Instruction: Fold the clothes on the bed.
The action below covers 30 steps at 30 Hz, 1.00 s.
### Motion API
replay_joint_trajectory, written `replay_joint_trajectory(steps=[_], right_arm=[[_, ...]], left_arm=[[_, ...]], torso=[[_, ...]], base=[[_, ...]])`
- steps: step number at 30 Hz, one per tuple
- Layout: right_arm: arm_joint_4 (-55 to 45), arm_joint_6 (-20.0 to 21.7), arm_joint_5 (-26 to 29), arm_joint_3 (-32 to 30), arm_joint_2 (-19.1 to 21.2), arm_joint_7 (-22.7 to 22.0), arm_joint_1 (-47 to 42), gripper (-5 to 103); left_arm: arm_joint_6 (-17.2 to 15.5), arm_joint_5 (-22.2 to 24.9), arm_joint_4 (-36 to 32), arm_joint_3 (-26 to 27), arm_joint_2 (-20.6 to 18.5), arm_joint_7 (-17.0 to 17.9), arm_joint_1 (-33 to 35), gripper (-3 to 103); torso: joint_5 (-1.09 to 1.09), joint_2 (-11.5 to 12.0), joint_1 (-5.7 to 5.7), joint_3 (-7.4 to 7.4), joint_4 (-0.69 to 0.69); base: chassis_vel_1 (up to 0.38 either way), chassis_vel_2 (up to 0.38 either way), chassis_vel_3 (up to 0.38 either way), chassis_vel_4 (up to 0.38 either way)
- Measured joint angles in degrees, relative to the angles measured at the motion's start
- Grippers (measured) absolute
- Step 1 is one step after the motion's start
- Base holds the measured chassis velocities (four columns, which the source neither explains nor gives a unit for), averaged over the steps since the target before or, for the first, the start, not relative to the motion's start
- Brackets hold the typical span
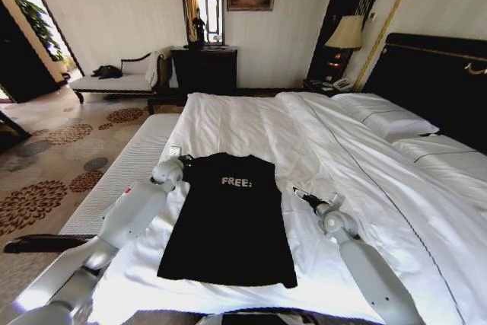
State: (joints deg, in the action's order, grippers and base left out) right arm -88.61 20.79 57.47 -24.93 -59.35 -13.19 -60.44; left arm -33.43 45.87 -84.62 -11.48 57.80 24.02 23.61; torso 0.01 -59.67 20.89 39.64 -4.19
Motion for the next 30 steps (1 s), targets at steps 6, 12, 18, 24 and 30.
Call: replay_joint_trajectory(steps=[6,12,18,24,30], right_arm=[[-0.63,-0.01,0.05,-0.95,0.25,0.11,-0.75,100],[-0.76,-0.05,0.16,-2.03,0.85,0.58,-1.36,100],[-0.96,-0.08,0.25,-2.46,0.94,0.61,-1.47,100],[-0.85,-0.13,0.26,-2.61,0.95,0.73,-1.68,100],[-1.03,-0.17,0.22,-2.45,0.85,0.77,-1.78,100]], left_arm=[[-0.41,-0.27,-0.67,-7.63,1.46,0.35,-2.83,0],[-0.62,-0.9,0.85,-13.28,4.11,0.79,-4.5,0],[-0.65,-1.92,1.62,-16.53,4.81,0.83,-3.61,0],[-0.87,-3.41,1.12,-17.0,3.57,0.99,-0.69,0],[-1.47,-3.86,-1.24,-15.07,2.46,1.31,1.78,10]], torso=[[0.0,0.0,0.0,0.0,-0.01],[-0.01,0.0,0.0,0.0,-0.01],[-0.01,0.0,0.0,0.0,0.0],[-0.01,0.0,0.0,0.0,0.0],[-0.01,0.0,0.0,0.0,-0.01]], base=[[0.0,0.0,0.0,0.0],[0.0,0.0,0.0,0.0],[0.0,0.0,0.0,0.0],[0.0,0.0,0.0,0.0],[0.0,0.0,0.0,0.0]])
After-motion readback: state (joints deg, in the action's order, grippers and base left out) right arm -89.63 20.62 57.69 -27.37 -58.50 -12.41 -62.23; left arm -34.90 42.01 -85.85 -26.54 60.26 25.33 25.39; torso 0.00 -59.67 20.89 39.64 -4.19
